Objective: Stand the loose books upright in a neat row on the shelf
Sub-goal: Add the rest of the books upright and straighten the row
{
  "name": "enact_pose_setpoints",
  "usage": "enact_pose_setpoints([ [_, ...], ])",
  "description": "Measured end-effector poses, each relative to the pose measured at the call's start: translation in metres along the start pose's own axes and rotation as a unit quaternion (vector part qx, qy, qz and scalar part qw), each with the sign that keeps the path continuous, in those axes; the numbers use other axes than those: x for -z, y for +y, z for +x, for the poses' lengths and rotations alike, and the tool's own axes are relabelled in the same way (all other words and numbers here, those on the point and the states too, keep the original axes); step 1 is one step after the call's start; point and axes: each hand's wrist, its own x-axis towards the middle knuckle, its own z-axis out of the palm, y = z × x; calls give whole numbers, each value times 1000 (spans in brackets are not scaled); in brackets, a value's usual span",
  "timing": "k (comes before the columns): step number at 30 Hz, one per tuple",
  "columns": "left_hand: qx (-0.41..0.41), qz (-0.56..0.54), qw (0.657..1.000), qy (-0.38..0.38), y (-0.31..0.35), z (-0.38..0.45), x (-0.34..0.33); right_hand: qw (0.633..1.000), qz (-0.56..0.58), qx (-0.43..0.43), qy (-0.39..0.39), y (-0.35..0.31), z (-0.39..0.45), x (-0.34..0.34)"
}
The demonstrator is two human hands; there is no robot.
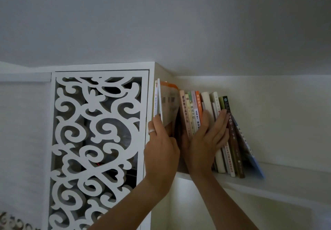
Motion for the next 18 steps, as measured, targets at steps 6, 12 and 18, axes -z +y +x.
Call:
enact_pose_setpoints([
  [6,0,-19,1000,10,-2,-1,1,1000,-7,-3,-1,0,1,-2],
  [12,-38,-42,998,39,3,-23,11,1000,-1,-15,-6,0,1,-3],
  [18,-97,-4,995,25,13,-13,2,1000,-15,-19,10,-2,2,-3],
])
